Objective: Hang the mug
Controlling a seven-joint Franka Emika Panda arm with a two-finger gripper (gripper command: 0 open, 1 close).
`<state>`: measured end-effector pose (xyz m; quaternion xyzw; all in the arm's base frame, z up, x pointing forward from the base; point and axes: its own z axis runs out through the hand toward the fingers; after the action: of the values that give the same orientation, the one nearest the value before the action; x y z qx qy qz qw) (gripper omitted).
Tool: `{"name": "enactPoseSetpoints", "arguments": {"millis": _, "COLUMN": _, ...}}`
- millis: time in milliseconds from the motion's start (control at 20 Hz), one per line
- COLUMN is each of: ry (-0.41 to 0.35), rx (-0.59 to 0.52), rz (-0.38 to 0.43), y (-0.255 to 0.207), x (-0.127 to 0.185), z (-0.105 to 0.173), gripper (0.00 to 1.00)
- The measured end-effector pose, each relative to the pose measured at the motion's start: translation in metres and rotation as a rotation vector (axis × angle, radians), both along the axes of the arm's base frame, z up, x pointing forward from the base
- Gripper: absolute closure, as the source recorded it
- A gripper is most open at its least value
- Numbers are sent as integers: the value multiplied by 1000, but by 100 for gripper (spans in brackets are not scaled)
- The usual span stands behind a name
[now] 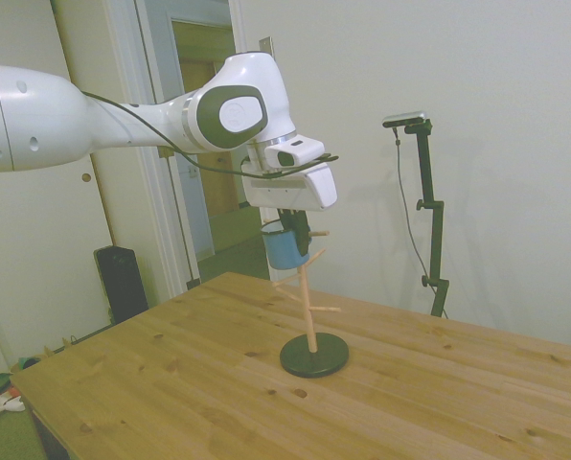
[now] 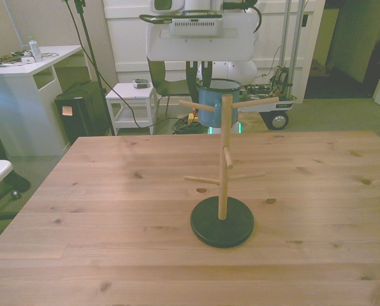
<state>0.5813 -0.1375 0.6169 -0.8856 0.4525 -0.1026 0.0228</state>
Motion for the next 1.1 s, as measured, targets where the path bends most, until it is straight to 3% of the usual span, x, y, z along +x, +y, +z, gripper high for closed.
{"name": "enactPoseSetpoints", "arguments": {"millis": 350, "ry": 5, "rx": -3, "rz": -2, "y": -1, "x": -6, "z": -4, "gripper": 100}}
{"name": "enactPoseSetpoints", "arguments": {"millis": 400, "ry": 5, "rx": -4, "rz": -2, "y": -1, "x": -7, "z": -4, "gripper": 0}}
{"name": "enactPoseSetpoints", "arguments": {"millis": 1100, "ry": 6, "rx": -2, "rz": -12, "y": -3, "x": -9, "z": -4, "gripper": 0}}
